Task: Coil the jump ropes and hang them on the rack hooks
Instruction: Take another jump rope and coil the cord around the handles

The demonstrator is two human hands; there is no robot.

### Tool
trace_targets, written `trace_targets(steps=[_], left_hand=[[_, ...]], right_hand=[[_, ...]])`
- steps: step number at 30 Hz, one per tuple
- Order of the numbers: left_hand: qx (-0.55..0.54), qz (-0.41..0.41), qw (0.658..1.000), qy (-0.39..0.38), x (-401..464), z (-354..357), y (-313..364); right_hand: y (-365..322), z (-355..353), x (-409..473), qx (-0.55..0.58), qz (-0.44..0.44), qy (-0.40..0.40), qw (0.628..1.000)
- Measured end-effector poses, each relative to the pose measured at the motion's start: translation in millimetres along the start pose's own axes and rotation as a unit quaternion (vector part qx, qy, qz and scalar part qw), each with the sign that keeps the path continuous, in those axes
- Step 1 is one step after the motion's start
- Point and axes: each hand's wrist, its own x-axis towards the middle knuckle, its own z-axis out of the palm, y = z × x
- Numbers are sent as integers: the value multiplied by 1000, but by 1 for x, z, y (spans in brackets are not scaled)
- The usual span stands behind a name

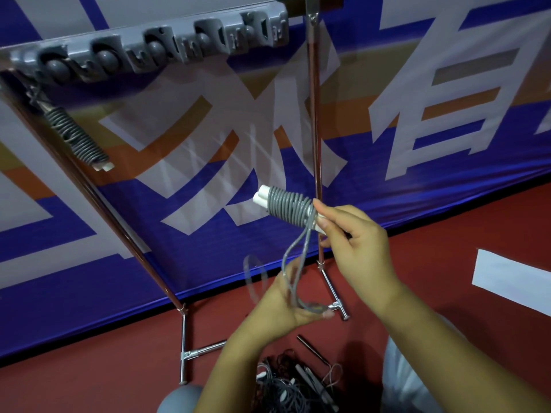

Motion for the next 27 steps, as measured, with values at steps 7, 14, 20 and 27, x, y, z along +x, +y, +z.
trace_targets(steps=[7,14,20,27], left_hand=[[94,45,984,-145,0,-30,21],[-194,54,975,94,10,-43,35],[-219,42,972,-79,8,-34,72],[-271,28,951,-146,5,-39,66]], right_hand=[[-6,-6,1,24,-24,8,999],[-11,-11,6,19,-61,11,998],[-10,-9,3,-58,-148,-9,987],[-4,-11,0,-108,-166,-23,980]])
